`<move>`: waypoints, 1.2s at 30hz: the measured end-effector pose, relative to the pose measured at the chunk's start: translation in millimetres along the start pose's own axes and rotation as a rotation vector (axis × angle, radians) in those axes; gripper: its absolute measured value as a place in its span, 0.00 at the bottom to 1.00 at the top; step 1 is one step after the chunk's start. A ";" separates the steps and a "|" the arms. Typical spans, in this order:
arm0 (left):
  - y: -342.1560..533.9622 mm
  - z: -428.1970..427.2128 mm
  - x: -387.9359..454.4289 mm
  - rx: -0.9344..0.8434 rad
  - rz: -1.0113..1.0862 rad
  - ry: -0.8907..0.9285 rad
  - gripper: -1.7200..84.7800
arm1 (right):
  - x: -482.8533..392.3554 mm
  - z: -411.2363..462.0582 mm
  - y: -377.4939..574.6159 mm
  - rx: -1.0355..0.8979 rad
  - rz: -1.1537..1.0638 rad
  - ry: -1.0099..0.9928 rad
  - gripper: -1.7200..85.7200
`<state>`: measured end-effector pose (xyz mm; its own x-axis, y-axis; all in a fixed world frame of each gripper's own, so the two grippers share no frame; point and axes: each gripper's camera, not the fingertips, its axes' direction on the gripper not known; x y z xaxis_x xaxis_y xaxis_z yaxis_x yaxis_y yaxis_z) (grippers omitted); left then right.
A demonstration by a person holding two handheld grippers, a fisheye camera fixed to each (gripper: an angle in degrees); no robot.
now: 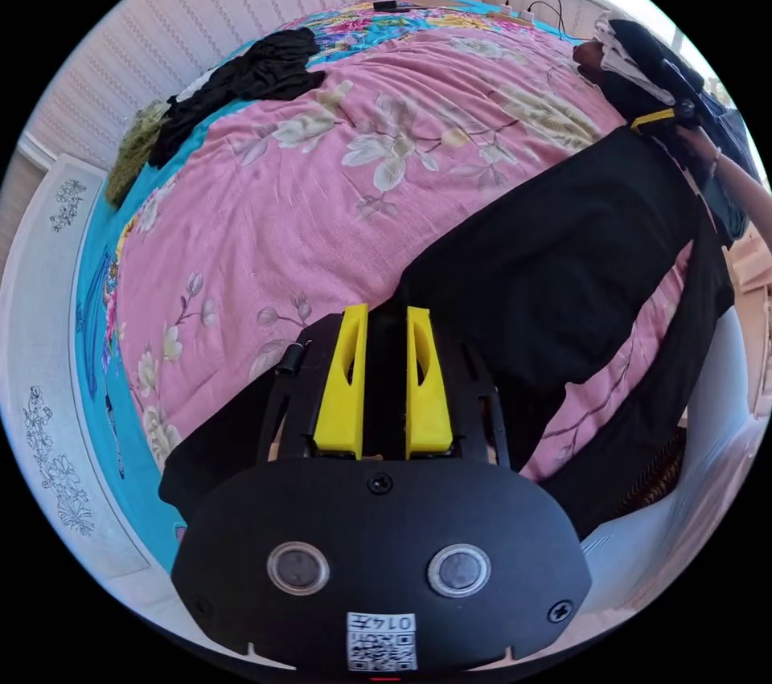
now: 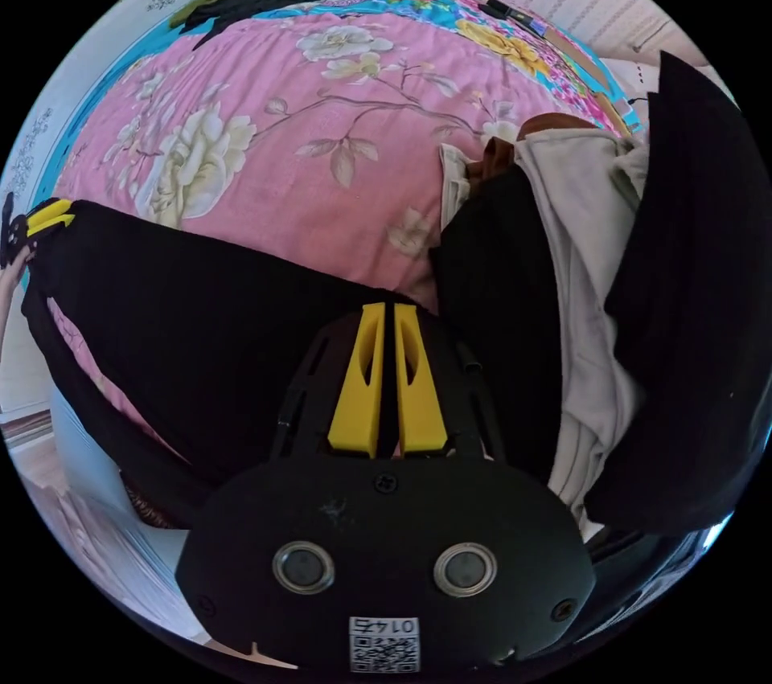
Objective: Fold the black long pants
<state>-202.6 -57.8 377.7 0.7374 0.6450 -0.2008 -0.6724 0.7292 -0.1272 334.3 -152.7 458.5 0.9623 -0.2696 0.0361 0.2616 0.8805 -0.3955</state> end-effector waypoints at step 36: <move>592.1 -101.4 -82.8 0.543 -1.295 -0.084 0.13 | -800.2 -120.5 -323.5 0.148 -1.005 -0.288 0.17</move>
<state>-668.3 297.3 220.5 0.8208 -0.5450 -0.1711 0.5709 0.7924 0.2149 -529.3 -268.7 447.0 0.2745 -0.8157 0.5092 0.9360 0.3480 0.0529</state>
